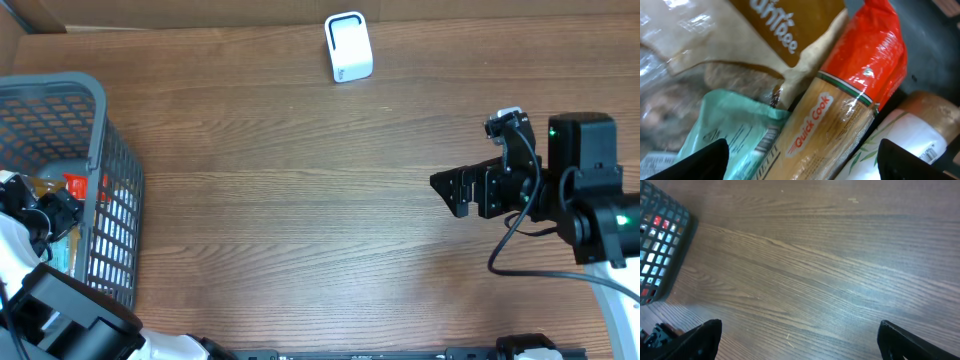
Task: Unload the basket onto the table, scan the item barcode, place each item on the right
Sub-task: 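Reach the left gripper into the basket and grasp the red-ended spaghetti pack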
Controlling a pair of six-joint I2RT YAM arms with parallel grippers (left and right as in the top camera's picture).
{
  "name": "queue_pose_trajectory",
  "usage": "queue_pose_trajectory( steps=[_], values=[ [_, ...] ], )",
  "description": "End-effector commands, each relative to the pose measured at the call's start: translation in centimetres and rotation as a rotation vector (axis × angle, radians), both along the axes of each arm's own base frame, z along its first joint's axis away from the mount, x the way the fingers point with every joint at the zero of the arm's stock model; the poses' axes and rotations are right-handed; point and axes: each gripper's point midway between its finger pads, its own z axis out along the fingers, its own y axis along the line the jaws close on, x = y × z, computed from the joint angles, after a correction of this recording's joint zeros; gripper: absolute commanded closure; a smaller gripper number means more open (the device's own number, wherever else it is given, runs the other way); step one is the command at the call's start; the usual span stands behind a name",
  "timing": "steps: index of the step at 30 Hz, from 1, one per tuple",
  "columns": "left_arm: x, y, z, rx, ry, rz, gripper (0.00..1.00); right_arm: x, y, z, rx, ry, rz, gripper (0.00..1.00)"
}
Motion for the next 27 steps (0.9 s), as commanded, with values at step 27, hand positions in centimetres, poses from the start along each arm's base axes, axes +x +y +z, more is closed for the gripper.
queue_pose_trajectory(
  steps=[27],
  values=[
    [4.4,-4.9,-5.0,-0.167,-0.017,-0.279,0.21,1.0,0.0,0.9,-0.001,-0.038,-0.003,0.0]
  ],
)
